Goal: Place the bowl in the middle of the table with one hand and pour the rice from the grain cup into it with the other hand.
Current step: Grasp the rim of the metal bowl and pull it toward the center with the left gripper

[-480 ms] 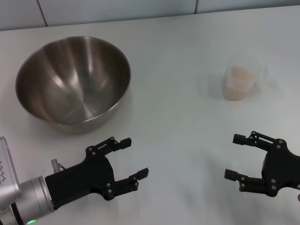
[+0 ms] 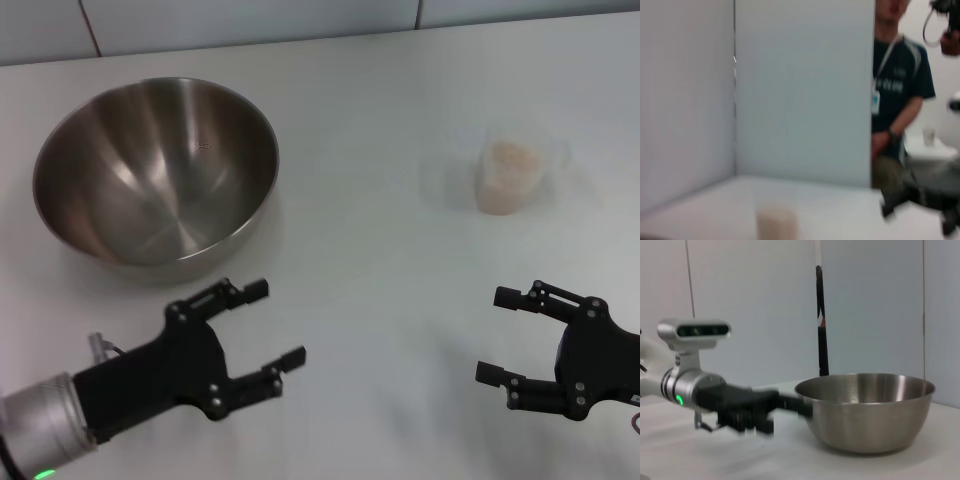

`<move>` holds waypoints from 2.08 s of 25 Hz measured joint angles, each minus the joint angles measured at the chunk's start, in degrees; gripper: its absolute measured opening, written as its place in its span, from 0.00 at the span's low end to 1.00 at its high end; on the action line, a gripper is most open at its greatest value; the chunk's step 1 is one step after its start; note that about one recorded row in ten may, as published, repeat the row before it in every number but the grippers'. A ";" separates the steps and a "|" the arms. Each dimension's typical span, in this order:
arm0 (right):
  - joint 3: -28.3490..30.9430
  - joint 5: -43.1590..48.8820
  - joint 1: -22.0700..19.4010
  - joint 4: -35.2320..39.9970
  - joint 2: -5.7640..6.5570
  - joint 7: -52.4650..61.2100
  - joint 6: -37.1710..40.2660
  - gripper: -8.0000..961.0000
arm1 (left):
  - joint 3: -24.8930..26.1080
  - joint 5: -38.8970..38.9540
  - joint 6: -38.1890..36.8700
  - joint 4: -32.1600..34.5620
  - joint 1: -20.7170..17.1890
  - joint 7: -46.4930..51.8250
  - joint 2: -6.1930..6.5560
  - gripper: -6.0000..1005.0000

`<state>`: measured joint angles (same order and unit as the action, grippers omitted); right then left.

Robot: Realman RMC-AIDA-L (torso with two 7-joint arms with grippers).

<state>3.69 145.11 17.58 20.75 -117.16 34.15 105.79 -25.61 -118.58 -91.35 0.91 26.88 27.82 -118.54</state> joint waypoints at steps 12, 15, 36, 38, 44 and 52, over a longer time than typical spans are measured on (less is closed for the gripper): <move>-0.01 -0.01 0.36 0.00 -0.18 -0.05 -0.06 0.87 | 20.51 1.76 -1.32 25.89 6.03 34.68 -0.51 0.80; 0.00 -0.01 0.41 0.00 -0.18 0.01 0.22 0.87 | 18.20 2.14 3.41 31.40 8.51 40.28 -0.68 0.80; 0.00 0.00 0.62 0.07 -0.26 0.35 0.57 0.87 | -49.88 18.22 48.70 66.45 -4.54 78.29 1.55 0.80; 0.00 -0.01 0.71 0.01 -0.30 0.35 0.57 0.87 | -46.57 7.28 43.66 67.99 -1.95 87.37 1.17 0.80; 0.00 -0.01 0.91 -0.01 -0.30 0.35 0.57 0.87 | -39.32 -6.51 35.80 69.90 2.56 98.24 0.17 0.80; 0.00 0.00 0.95 -0.01 -0.26 0.13 0.56 0.87 | -26.88 -21.41 24.11 65.53 9.34 101.86 0.53 0.80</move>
<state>3.69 145.11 18.52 20.74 -117.43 34.27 106.35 -52.48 -139.99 -67.24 66.43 36.22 129.69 -118.01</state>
